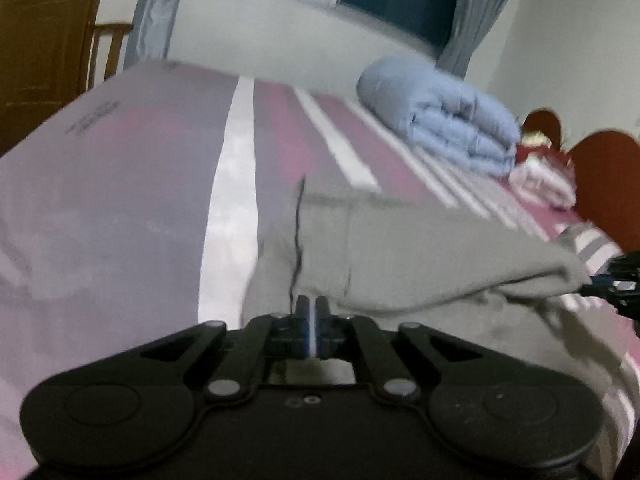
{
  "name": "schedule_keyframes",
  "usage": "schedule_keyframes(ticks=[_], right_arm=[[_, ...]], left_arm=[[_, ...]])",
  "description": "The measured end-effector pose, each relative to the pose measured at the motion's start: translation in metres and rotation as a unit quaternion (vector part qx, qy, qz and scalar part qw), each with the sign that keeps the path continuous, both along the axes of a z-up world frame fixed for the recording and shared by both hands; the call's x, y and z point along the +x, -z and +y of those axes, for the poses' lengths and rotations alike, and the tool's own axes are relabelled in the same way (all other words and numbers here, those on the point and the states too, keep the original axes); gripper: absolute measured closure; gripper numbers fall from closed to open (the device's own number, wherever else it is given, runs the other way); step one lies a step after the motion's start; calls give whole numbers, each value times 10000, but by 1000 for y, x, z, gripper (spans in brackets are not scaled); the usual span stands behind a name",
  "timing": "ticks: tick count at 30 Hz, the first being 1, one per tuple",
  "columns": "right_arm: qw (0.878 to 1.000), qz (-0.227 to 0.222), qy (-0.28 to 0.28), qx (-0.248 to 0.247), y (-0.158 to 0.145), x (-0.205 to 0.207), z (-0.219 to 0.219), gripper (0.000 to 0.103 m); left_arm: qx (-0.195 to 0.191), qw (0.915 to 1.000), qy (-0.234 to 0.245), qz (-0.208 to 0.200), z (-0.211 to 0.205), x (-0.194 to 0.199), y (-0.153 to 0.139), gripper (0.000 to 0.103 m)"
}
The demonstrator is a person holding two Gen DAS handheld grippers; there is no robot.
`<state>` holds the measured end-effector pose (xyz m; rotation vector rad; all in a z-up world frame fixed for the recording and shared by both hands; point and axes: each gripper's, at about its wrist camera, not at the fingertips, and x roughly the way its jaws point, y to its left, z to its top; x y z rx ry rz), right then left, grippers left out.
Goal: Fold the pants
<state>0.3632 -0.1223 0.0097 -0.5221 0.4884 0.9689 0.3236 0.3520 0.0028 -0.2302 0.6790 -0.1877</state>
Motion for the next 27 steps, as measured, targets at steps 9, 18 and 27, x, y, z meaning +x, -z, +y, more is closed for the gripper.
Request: schedule_keyframes(ticks=[9, 18, 27], right_arm=[[9993, 335, -86, 130, 45, -60, -2, 102], [9906, -144, 937, 990, 13, 6, 9, 23], [9891, 958, 840, 733, 36, 112, 36, 58]], left_arm=[[-203, 9989, -418, 51, -17, 8, -10, 80], [224, 9979, -609, 23, 0, 48, -13, 30], [507, 9944, 169, 913, 24, 149, 31, 43]])
